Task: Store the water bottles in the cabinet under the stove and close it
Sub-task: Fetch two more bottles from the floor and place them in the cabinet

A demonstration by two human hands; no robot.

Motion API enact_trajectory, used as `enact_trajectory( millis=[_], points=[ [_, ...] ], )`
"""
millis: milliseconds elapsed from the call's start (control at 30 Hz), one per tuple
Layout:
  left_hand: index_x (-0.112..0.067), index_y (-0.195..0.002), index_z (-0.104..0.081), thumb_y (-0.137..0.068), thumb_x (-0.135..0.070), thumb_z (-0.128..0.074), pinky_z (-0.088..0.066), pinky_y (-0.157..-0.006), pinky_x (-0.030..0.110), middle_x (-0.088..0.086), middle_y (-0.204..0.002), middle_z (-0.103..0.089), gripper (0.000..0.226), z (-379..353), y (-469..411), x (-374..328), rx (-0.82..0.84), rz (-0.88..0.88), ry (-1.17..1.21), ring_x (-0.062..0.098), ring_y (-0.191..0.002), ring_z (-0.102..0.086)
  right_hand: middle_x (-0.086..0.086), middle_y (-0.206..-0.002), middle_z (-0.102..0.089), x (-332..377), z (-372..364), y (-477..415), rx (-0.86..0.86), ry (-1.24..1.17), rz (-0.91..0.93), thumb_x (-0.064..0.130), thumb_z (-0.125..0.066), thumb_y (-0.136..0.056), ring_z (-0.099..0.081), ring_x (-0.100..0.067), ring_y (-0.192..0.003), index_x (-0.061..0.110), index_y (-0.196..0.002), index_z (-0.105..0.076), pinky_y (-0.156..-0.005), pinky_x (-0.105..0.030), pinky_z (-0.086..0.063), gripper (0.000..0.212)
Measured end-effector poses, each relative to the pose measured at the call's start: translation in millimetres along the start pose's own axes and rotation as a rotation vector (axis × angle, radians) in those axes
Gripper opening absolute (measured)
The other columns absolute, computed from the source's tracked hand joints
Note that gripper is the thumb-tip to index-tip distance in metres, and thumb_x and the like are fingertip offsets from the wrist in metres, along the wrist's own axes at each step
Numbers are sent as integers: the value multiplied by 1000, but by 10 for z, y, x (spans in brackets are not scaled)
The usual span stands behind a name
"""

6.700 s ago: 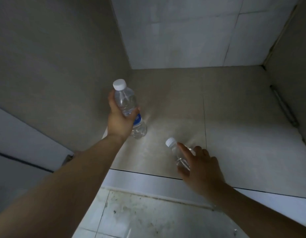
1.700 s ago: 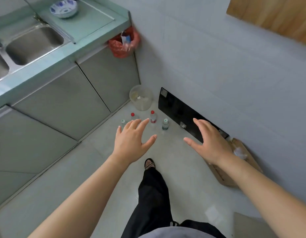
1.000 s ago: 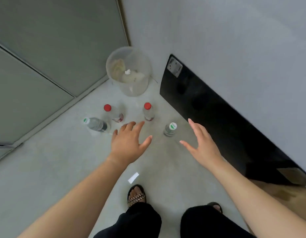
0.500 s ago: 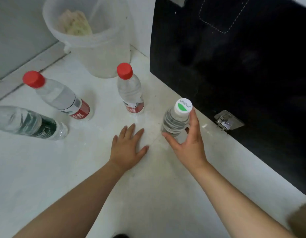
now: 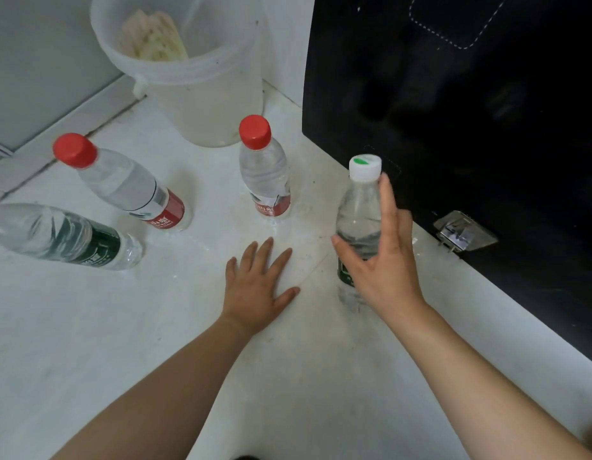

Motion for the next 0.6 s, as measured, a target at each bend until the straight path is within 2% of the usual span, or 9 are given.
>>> enact_trajectory(
  millis=[100, 167, 200, 267, 333, 433, 500, 600],
  points=[
    [-33, -141, -35, -81, -69, -27, -33, -101, 58, 8, -151, -34, 70, -40, -13, 15, 15, -2, -11, 35, -136, -34, 3, -120, -32, -135, -113, 110, 18, 47, -16, 38, -63, -83, -40, -17, -116, 66, -130, 12, -86, -23, -44, 93],
    [-32, -139, -38, -80, -70, -29, -37, -99, 57, 8, -148, -38, 70, -28, -16, 25, 8, -16, 6, 35, -133, -39, -4, -130, -33, -191, -181, 126, 17, 62, -35, 41, -57, -86, -40, -22, -119, 64, -132, 9, -90, -37, -50, 84],
    [-31, -138, -40, -80, -70, -29, -38, -99, 56, 8, -148, -39, 71, 2, -20, 33, 0, -24, 20, 34, -132, -40, -7, -131, -33, -199, -200, 124, 7, 69, -29, 42, -54, -87, -41, -23, -118, 61, -135, 6, -89, -40, -51, 80],
    [-28, -140, -37, -80, -71, -26, -38, -103, 50, 5, -150, -35, 75, 126, -52, 79, -31, 7, 86, 28, -135, -36, -7, -132, -34, -219, -205, 107, -9, 58, -27, 43, -52, -88, -46, -22, -114, 56, -138, 2, -85, -35, -51, 75],
    [-23, -141, -35, -81, -69, -27, -37, -105, 46, 6, -150, -34, 76, 332, -100, 162, -146, 94, 204, 25, -136, -34, -7, -132, -34, -270, -183, 90, -8, 34, -47, 42, -51, -89, -51, -20, -109, 55, -138, 2, -81, -28, -48, 73],
    [-17, -145, -23, -85, -63, -43, -33, -110, 44, 7, -152, -29, 78, 697, -206, 252, -349, 210, 411, 24, -139, -28, -4, -129, -34, -337, -136, 82, -6, 5, -85, 40, -51, -89, -54, -18, -101, 55, -138, 1, -79, -27, -48, 73],
    [-20, -148, -12, -84, -56, -55, -35, -108, 42, 3, -153, -27, 85, 901, -310, 273, -439, 267, 596, 22, -138, -31, -2, -127, -34, -354, -122, 86, 2, -4, -98, 39, -51, -90, -54, -16, -98, 58, -137, 3, -80, -31, -51, 74],
    [-30, -147, -2, -83, -43, -64, -37, -107, 40, -5, -153, -26, 90, 1123, -509, 204, -480, 186, 824, 16, -135, -35, -1, -130, -33, -376, -109, 90, 17, -15, -114, 40, -51, -90, -50, -12, -100, 63, -132, 6, -82, -31, -51, 74]
  ],
)
Point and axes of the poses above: each hand's wrist, its own y-axis away from the middle knuckle, its own z-axis out of the back of the hand, x = y × z, the point moved 5 cm from there along -y, towards the middle knuckle
